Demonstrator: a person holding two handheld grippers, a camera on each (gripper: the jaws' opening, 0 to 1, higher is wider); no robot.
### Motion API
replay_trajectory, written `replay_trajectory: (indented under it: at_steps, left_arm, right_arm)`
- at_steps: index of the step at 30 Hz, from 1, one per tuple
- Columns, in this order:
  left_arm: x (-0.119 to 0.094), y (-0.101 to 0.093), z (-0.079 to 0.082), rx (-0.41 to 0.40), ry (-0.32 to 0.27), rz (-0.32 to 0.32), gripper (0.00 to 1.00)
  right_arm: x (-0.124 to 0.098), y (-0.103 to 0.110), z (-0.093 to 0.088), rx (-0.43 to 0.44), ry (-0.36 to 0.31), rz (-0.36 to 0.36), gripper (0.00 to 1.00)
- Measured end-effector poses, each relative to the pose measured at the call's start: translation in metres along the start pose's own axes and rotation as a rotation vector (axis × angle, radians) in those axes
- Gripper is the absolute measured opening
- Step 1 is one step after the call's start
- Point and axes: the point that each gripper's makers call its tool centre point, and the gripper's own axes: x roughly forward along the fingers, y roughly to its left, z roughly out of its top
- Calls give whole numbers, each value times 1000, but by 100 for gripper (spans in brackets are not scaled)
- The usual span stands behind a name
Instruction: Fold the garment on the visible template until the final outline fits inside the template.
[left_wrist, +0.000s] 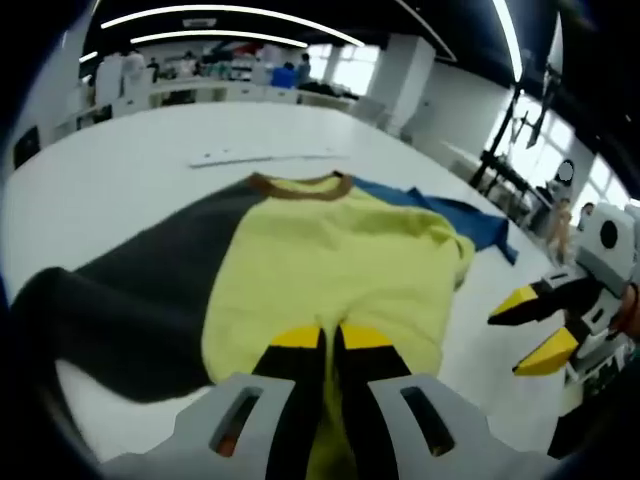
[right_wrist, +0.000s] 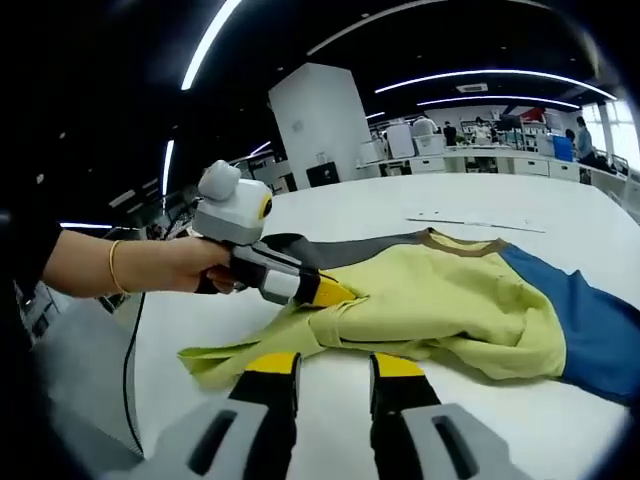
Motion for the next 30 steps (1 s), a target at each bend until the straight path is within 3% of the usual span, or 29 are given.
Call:
replay_trajectory:
  at_steps: [16, 30]
  left_arm:
    - [-1, -1, 0, -7, -11, 6, 2]
    - [-2, -1, 0, -12, -28, 4, 2]
  right_arm:
    - [31, 3, -10, -4, 31, 48, 16]
    - [42, 0, -11, 10, 35, 55, 4]
